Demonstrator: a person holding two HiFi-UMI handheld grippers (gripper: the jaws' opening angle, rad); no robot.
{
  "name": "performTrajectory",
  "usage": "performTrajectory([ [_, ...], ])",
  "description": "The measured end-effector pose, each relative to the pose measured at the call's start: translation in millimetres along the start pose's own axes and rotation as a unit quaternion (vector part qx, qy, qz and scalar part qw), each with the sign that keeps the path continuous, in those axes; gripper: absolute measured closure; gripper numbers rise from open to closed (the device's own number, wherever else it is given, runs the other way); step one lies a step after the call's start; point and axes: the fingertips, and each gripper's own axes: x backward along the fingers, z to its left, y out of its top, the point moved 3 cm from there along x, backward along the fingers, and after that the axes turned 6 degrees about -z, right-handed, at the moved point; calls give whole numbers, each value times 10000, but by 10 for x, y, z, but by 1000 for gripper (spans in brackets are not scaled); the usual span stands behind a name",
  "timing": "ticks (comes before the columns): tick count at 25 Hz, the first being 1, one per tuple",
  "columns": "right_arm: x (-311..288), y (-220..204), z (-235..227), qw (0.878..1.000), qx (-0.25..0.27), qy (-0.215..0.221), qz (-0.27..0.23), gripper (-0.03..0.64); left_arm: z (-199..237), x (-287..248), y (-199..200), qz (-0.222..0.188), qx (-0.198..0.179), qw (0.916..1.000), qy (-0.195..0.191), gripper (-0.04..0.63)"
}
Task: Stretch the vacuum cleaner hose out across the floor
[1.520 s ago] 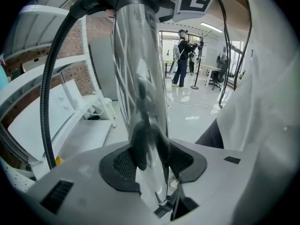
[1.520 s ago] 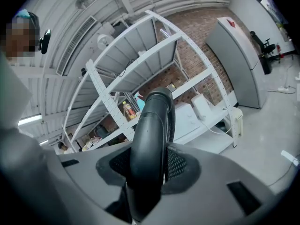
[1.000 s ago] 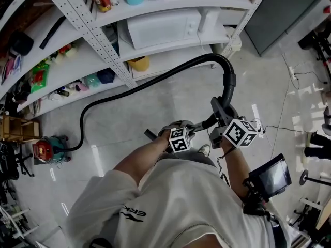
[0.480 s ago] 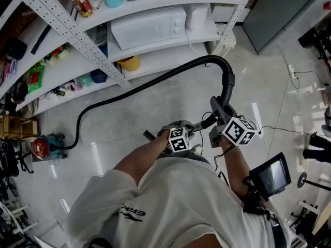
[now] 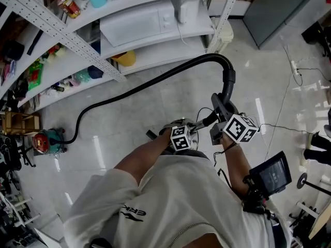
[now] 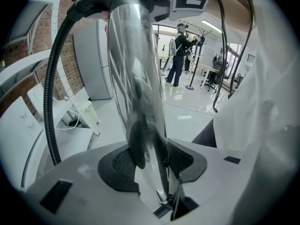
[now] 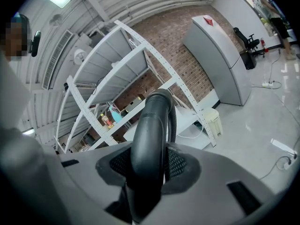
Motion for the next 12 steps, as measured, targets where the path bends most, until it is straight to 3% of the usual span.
performTrajectory([
  [12,282,458,-598,10000,33,-70,-53,477,-40,-557,640,-53,-46,10000,-41,440],
])
